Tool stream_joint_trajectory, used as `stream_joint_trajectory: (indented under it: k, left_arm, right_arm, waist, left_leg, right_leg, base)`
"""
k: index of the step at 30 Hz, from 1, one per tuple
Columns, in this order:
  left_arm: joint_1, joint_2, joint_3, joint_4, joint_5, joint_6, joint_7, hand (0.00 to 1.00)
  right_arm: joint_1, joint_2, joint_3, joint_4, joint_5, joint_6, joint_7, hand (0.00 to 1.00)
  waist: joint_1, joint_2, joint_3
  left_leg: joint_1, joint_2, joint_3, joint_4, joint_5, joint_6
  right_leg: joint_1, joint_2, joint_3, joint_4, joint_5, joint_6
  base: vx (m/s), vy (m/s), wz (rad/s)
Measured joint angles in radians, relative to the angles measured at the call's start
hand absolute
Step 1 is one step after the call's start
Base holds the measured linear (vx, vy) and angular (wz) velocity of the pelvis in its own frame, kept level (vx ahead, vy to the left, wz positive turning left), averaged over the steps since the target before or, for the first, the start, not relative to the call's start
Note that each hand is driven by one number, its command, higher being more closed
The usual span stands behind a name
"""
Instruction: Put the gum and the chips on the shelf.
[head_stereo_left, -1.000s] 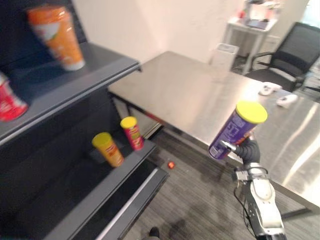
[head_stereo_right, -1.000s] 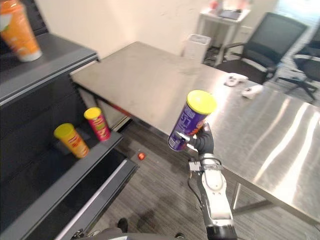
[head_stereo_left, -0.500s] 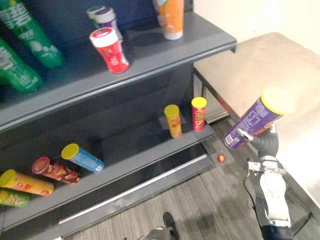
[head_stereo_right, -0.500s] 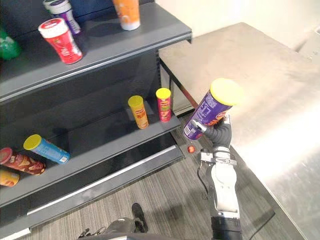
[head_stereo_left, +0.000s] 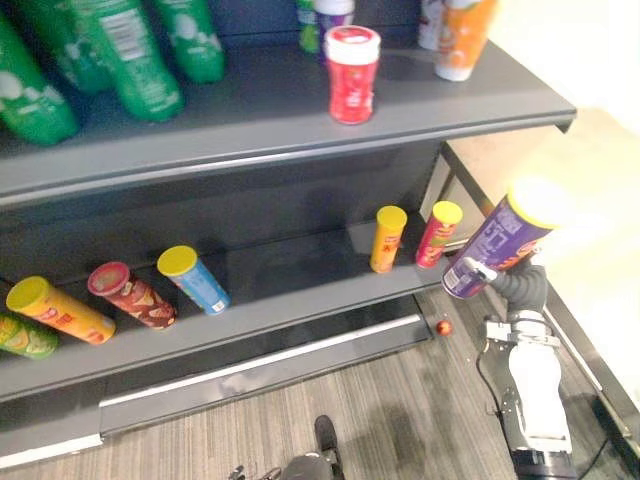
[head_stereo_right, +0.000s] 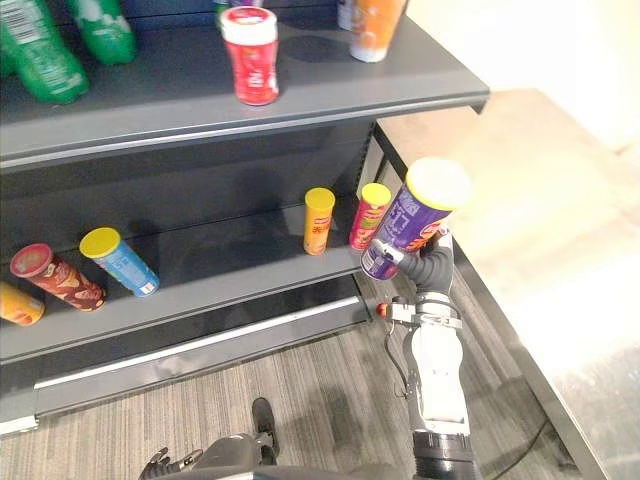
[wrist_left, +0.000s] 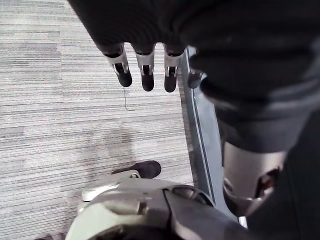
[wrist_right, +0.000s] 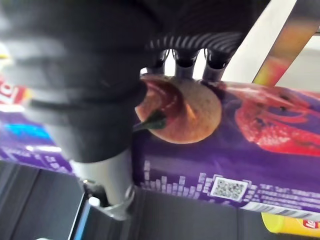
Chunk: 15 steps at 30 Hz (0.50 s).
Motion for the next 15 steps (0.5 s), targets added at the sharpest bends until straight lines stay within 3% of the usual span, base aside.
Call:
stream_joint_trajectory:
  k: [1, 2, 3, 4, 5, 6, 7, 8, 10, 15]
  left_arm:
    - [-0.005, 0.001, -0.006, 0.000, 0.000, -0.002, 0.000, 0.00]
    - [-0.005, 0.003, -0.006, 0.001, 0.000, -0.002, 0.000, 0.00]
    - [-0.005, 0.007, -0.007, 0.002, -0.001, -0.005, -0.001, 0.00]
    - [-0.005, 0.007, -0.007, 0.002, -0.002, -0.007, -0.001, 0.00]
    - [-0.005, 0.008, -0.007, 0.002, -0.002, -0.008, -0.003, 0.00]
    - [-0.015, 0.070, 0.008, -0.004, -0.002, -0.020, -0.009, 0.00]
    - [-0.018, 0.067, 0.011, 0.004, -0.003, -0.017, -0.008, 0.00]
    - [-0.016, 0.045, 0.019, 0.010, -0.004, -0.015, -0.007, 0.00]
    - [0.008, 0.027, 0.027, 0.007, -0.012, -0.016, -0.008, 0.00]
    - [0.005, 0.024, 0.046, 0.007, -0.013, -0.015, -0.016, 0.00]
  right_arm:
    - [0.014, 0.000, -0.002, -0.001, -0.001, 0.001, 0.007, 1.00]
    - [0.022, 0.000, -0.002, -0.001, -0.001, 0.001, 0.012, 1.00]
    - [0.053, 0.000, -0.002, -0.016, -0.001, 0.001, 0.018, 1.00]
    - [0.063, 0.001, -0.003, -0.024, -0.001, 0.001, 0.018, 1.00]
    - [0.070, 0.003, -0.003, -0.028, -0.001, 0.001, 0.018, 1.00]
    - [0.078, 0.044, -0.009, -0.037, -0.001, -0.001, 0.019, 1.00]
    - [0.077, 0.040, -0.012, -0.038, -0.001, -0.002, 0.018, 1.00]
    - [0.078, 0.030, -0.027, -0.022, -0.002, 0.002, 0.018, 1.00]
    - [0.094, 0.034, -0.010, -0.002, -0.004, 0.019, 0.020, 1.00]
    - [0.095, 0.032, 0.010, 0.027, 0.000, 0.019, 0.048, 1.00]
  waist:
    - [-0.001, 0.000, 0.001]
    - [-0.003, 0.000, 0.001]
    - [-0.012, -0.001, 0.001]
    - [-0.016, -0.001, 0.002]
    - [-0.020, -0.010, 0.003]
    - [-0.026, -0.138, 0.000]
    - [-0.025, -0.125, 0.006]
    - [-0.013, -0.081, 0.015]
    - [0.007, -0.075, 0.007]
    - [0.014, -0.075, 0.005]
  left_leg:
    - [-0.002, 0.000, -0.035, 0.000, 0.000, 0.000]
    - [-0.003, -0.002, -0.051, 0.000, 0.000, 0.000]
    - [-0.013, -0.021, -0.109, 0.000, 0.000, -0.001]
    - [-0.020, -0.031, -0.130, 0.000, -0.003, -0.005]
    - [-0.024, -0.046, -0.151, -0.001, -0.021, -0.032]
    - [-0.107, -0.139, -0.166, 0.242, -0.046, 0.040]
    - [-0.130, -0.127, -0.185, 0.309, -0.103, 0.048]
    - [-0.160, -0.089, -0.216, 0.370, -0.175, -0.015]
    - [-0.115, -0.080, -0.205, 0.246, -0.131, -0.029]
    - [-0.062, -0.086, -0.195, 0.067, -0.031, -0.048]
  right_leg:
    - [-0.032, 0.082, 0.158, -0.022, -0.062, 0.015]
    - [-0.039, 0.118, 0.219, -0.040, -0.083, 0.023]
    - [-0.052, 0.194, 0.337, -0.104, -0.118, 0.049]
    - [-0.054, 0.212, 0.362, -0.130, -0.119, 0.050]
    - [-0.054, 0.229, 0.384, -0.164, -0.118, 0.050]
    - [-0.082, 0.123, 0.431, -0.244, -0.177, 0.110]
    - [-0.085, 0.123, 0.410, -0.223, -0.181, 0.129]
    - [-0.067, 0.158, 0.387, -0.231, -0.186, 0.128]
    - [-0.026, 0.185, 0.384, -0.354, -0.140, 0.100]
    - [0.005, 0.207, 0.365, -0.486, -0.054, 0.115]
  base:
    - [0.01, 0.003, 0.81]
    - [0.03, -0.020, 1.17]
    - [0.03, -0.029, 1.15]
    - [0.04, -0.035, 1.25]
    - [0.06, -0.024, 1.20]
    - [0.05, -0.015, 1.05]
    - [0.02, -0.012, 0.97]
    - [-0.02, 0.022, 0.25]
    - [0.02, 0.005, 0.01]
    - [0.05, -0.046, 0.01]
